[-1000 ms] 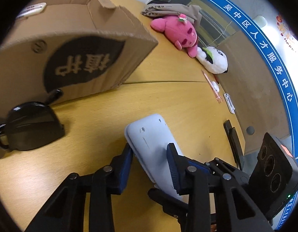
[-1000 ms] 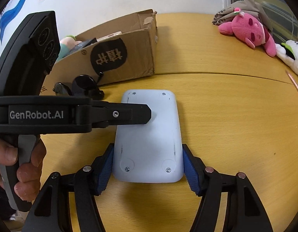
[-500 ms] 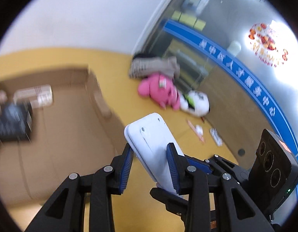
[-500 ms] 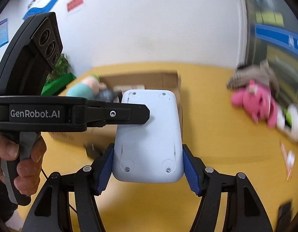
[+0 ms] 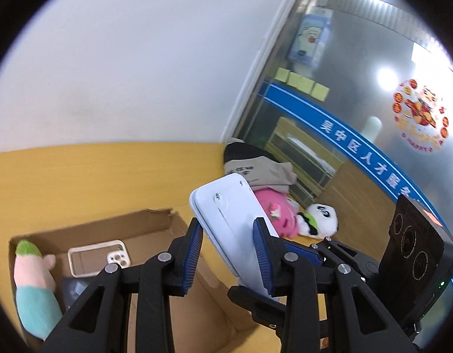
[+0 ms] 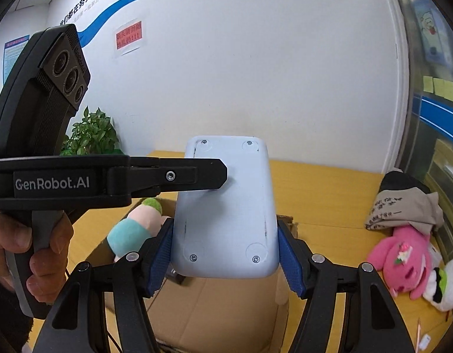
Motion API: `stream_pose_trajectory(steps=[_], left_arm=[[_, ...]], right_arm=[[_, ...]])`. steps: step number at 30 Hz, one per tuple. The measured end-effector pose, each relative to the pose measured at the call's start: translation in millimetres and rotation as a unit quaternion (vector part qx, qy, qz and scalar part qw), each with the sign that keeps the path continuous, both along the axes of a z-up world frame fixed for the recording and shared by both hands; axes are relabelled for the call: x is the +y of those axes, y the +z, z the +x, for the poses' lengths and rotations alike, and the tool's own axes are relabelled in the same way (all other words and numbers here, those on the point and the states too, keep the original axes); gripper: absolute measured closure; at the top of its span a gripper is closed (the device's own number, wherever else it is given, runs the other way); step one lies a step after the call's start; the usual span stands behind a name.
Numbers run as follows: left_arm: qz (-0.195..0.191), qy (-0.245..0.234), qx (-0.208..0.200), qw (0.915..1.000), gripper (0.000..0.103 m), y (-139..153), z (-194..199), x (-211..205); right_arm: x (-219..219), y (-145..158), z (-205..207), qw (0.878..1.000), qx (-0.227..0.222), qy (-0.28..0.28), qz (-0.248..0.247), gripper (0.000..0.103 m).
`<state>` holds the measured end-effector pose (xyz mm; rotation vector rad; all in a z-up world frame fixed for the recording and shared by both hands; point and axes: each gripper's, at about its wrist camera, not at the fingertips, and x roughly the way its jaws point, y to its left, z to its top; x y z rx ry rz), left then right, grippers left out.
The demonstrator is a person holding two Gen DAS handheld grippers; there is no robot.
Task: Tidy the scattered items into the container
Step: 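Carry the white power bank with the right gripper over the cardboard box, then lower the power bank into the box and open the right gripper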
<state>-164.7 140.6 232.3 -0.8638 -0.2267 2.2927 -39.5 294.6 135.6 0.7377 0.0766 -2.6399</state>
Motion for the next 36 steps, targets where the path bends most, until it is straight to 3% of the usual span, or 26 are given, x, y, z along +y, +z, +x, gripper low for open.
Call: stream_pose_trajectory(steps=[9,15,24,31,36], left_arm=[[-0.012,0.014,-0.075,0.9970,0.070,-59,-97,-7],[-0.013,0.009,-0.142,0.9897,0.071,-127,-150,-4],[-0.035,0.011,-0.236,0.9710,0.071,-226,-177,7],[-0.035,0.011,-0.258,0.9655,0.067,-248,-182,17],[-0.067,0.037,-0.260,0.9626,0.061,-247,-179,13]], right_arm=[[-18,-40,-106,0.997,-0.074,-0.001,-0.002,0.033],[-17,-96,-161,0.991,-0.132,-0.011,0.003,0.033],[-14,-199,-207,0.968,-0.249,-0.040,-0.002,0.033],[-15,-222,-214,0.957,-0.280,-0.059,0.042,0.033],[-24,-223,-214,0.957,-0.279,-0.050,0.058,0.032]])
